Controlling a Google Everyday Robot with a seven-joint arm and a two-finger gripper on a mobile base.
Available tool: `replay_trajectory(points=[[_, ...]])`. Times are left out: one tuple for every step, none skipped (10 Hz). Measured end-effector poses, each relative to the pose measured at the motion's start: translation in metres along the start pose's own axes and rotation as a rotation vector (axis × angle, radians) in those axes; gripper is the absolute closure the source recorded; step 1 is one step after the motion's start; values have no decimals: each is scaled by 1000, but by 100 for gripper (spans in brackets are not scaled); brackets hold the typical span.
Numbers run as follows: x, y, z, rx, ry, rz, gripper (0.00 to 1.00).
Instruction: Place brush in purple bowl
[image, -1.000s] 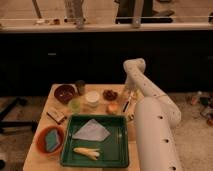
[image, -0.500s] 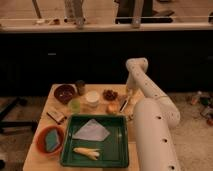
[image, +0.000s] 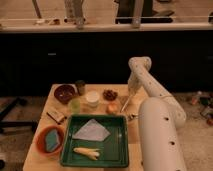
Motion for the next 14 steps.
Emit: replay_trajectory(points=[[0,1,-9,13,11,1,100],[-1,1,-16,24,22,0,100],[-1,0,-22,33,34,-4,100],[-1,-2,-32,41,48,-11,100],[-2,-2,-41,44,60,-17,100],[-2,-2,-49,44,69,-22,100],[-1,-3,-56,45,74,-24,100],[-3,-2,-61,37,67,-29,100],[-5,-5,-66,36,67,-38,100],[-11,-12,-74,22,57,-58,100],[-17,-19,-78,14,54,-76,100],[-24,-29,-81,5,49,-102,100],[-32,-34,-86,-1,46,-123,100],[-37,-37,-90,-7,46,-144,100]])
